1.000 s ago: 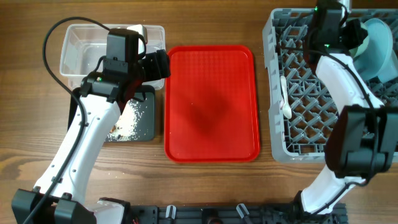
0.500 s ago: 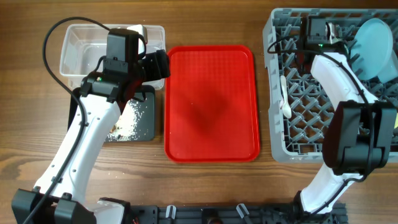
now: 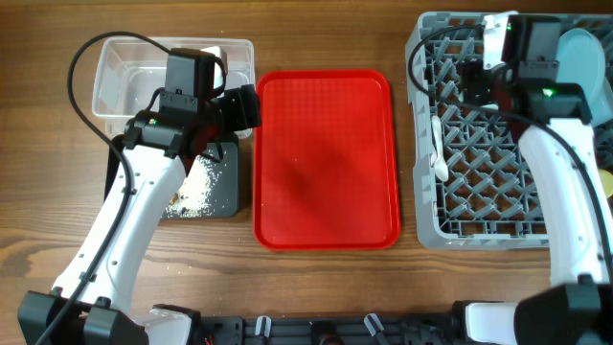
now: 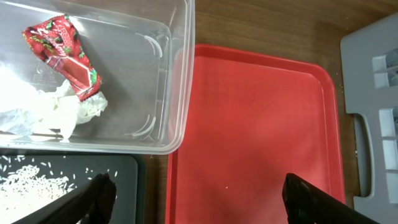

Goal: Sort waste into correct bins and load items into the dishwasher rack
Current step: 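Place the green bowl into the rack with the right gripper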

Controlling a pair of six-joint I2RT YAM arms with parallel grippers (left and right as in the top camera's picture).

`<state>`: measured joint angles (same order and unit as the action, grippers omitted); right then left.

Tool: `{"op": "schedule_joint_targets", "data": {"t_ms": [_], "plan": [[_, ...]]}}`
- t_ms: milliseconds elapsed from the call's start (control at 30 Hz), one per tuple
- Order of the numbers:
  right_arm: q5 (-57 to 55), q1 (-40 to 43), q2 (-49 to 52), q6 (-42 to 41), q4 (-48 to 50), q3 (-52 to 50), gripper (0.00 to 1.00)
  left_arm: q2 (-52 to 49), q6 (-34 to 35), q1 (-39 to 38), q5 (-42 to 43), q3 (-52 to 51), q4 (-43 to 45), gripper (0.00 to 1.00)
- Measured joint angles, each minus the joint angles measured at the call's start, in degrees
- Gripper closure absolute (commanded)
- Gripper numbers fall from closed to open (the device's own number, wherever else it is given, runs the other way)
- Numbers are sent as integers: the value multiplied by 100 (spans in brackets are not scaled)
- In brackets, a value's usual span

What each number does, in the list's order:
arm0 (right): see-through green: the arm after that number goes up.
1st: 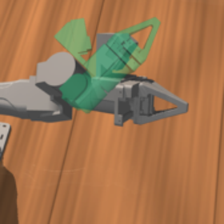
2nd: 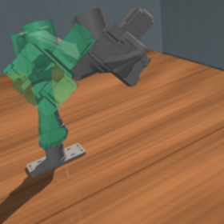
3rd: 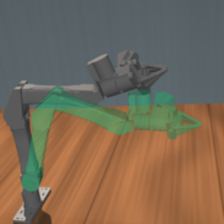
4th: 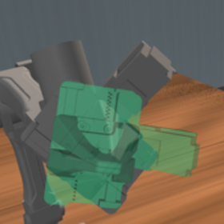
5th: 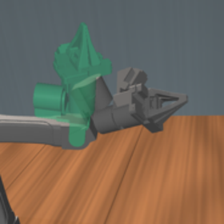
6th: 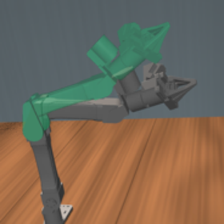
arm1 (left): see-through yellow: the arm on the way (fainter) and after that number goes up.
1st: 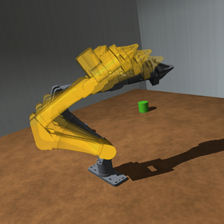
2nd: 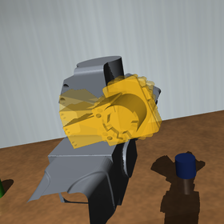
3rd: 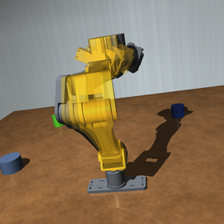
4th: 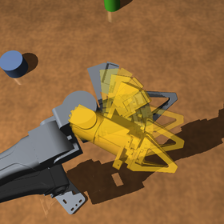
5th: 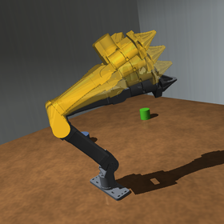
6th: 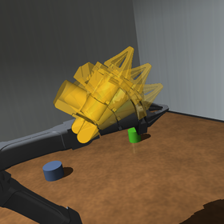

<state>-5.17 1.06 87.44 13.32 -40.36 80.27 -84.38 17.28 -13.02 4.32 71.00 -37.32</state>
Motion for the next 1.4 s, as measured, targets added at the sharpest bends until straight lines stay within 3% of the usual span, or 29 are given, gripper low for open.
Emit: {"op": "schedule_joint_targets", "data": {"t_ms": [100,167,333,433,533,600,800,933,1100,1400], "plan": [[1816,-13,-195,-376,-262,0,23,0,2,0,2,0,-79,3],[2592,-15,-197,-713,-562,0,0,0,-4,0,2,0,-326,0],[2496,-15,-197,-1110,-1770,0,0,-2,0,101,22,11,-1757,0],[2159,-15,-223,-1200,-2251,-4,0,-4,-2,575,243,11,-2695,0],[2017,-15,-533,-1198,-2354,-13,0,55,-79,1088,367,-13,-3053,0],[1965,-15,-1001,-1198,-2225,-120,0,348,-173,1279,437,-153,-3014,0],[1886,-15,-3499,-1198,-1309,-1655,0,3134,-229,1305,562,-1670,-2096,0],[1836,-15,-3960,-1198,-1344,-1731,0,4068,-188,1305,564,-1891,-1751,0],[1816,-15,-3936,-1198,-1340,-1731,0,4306,-188,1305,562,-1891,-1751,0],[1814,-15,-2780,-1198,-1333,-1731,0,4301,-188,1305,562,-1893,-1751,0]]}}
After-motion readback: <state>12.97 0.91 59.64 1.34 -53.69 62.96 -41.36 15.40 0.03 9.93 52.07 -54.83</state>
